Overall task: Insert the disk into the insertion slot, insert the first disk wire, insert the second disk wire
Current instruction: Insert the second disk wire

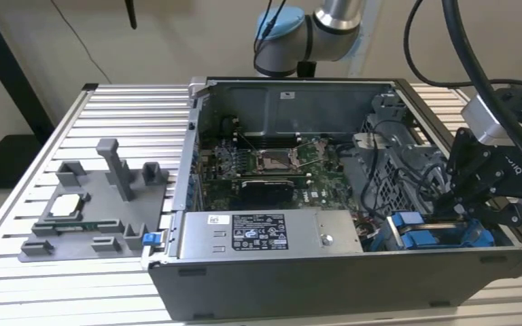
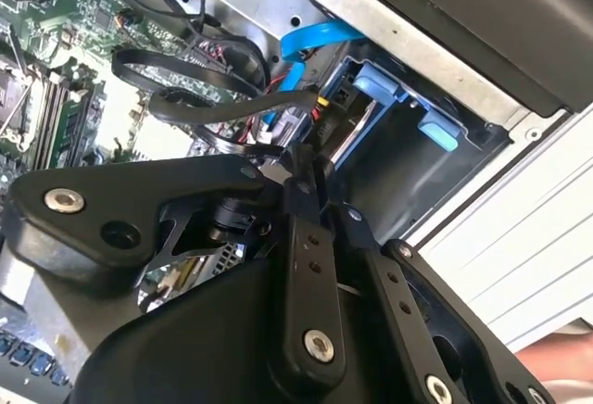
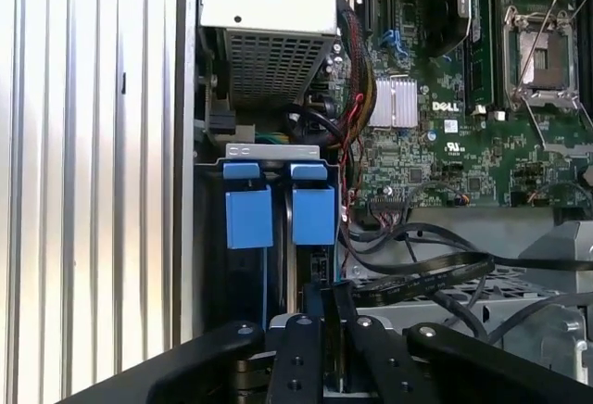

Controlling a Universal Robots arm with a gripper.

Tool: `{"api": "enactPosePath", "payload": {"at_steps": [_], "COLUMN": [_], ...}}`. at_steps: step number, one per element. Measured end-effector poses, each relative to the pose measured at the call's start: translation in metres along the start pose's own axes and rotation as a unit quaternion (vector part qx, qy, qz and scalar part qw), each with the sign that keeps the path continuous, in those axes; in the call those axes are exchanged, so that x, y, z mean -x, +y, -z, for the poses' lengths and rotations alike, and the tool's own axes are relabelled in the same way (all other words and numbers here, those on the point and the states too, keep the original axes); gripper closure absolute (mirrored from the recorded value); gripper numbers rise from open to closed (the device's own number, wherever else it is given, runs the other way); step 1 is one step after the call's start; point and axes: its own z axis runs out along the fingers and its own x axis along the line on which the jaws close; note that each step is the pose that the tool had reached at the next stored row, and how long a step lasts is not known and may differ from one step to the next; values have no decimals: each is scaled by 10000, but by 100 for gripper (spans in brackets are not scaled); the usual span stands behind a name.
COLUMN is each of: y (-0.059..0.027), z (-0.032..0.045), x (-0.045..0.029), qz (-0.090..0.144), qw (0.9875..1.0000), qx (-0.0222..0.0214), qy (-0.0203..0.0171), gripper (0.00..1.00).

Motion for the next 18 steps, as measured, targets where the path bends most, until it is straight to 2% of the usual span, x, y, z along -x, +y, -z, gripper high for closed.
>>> {"api": "enactPosePath", "payload": {"at_steps": [12, 18], "y": [-7, -8], "z": [-17, -24], "x": [7, 9], "qz": [0, -1], "qw": [10000, 10000], "qx": [-1, 0], "qy": [-16, -12], "gripper": [100, 100]}}
